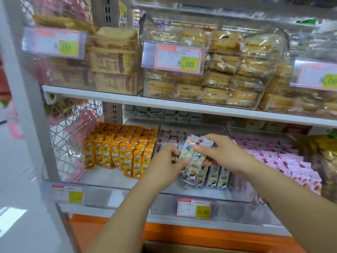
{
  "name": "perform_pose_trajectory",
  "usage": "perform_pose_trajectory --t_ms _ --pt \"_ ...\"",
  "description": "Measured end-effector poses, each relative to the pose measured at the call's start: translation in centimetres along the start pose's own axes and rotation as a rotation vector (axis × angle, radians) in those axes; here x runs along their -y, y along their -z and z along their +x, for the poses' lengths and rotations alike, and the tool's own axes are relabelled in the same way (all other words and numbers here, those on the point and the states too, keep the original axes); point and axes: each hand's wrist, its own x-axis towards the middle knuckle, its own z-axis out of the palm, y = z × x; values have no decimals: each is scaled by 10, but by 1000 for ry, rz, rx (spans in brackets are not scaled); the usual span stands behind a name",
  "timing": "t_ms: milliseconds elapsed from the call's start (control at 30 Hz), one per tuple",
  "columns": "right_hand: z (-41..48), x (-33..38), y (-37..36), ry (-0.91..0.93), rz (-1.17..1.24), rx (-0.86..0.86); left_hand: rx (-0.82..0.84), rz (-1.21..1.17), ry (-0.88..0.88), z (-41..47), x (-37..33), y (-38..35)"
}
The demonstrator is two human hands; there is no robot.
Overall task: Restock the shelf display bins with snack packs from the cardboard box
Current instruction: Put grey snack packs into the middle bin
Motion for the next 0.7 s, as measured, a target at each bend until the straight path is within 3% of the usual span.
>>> perform_pose_trajectory --t_ms 167,367,700 --pt "21 -6 -12 21 -22 3 -138 48 65 11 1 -14" --pt "41 -31 -35 63 -229 12 -74 252 262 30 19 -30" --pt "51 -49 -38 100 -232 -35 -50 405 298 45 27 -34"
